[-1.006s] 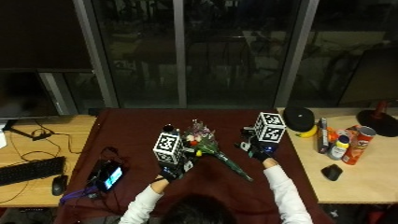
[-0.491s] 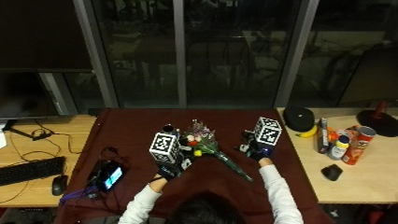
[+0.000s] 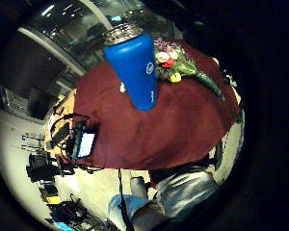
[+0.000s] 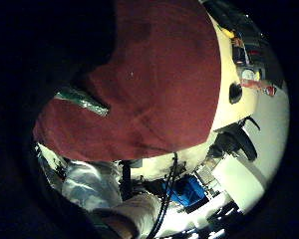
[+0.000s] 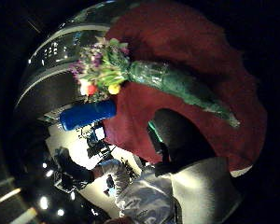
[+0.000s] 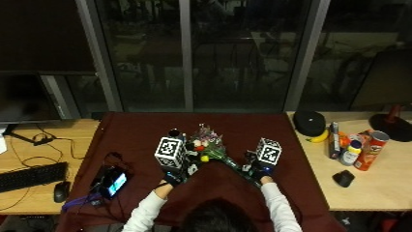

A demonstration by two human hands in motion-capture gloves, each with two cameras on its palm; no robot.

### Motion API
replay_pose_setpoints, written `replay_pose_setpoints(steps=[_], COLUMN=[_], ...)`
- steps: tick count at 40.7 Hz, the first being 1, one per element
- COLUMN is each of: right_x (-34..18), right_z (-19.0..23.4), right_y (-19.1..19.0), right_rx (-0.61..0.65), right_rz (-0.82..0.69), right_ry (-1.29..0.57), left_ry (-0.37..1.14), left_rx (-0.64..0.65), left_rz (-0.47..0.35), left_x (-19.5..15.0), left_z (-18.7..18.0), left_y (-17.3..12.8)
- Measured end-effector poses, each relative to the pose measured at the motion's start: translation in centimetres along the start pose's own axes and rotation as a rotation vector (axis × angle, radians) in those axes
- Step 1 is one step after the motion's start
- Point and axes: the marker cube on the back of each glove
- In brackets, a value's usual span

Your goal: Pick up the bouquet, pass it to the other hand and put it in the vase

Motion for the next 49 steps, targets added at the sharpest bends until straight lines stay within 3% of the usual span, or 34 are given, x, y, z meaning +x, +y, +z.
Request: replay_pose_setpoints(steps=[5,11,19,25,32,40,45,49], right_x=[-0.5,-1.6,-2.1,-3.4,-3.9,-3.0,-3.3,-4.9], right_z=[2.3,2.4,4.1,5.4,5.0,3.6,2.4,2.3], right_y=[-2.6,0.8,0.6,0.8,0.8,1.5,0.5,0.2], right_rx=[0.074,0.117,0.233,0.301,0.378,0.435,0.683,0.593], right_rz=[-0.123,-0.074,-0.025,-0.098,-0.119,-0.027,-0.072,-0.233], right_ry=[0.022,0.045,0.042,0.058,0.009,0.021,-0.043,-0.264], left_ry=[-0.005,-0.003,0.003,-0.001,0.001,0.002,0.032,0.049], left_rx=[-0.004,-0.016,-0.031,-0.026,-0.045,-0.063,-0.064,-0.067], left_rz=[-0.004,-0.009,-0.024,-0.029,-0.044,-0.091,-0.13,-0.145], left_x=[-0.3,-0.6,-0.9,-1.2,-1.5,-2.3,-2.5,-2.8], left_z=[0.5,0.8,0.8,0.7,0.6,1.0,0.5,0.1], left_y=[-0.1,-0.1,-0.5,-0.9,-0.8,-1.5,-2.4,-2.8])
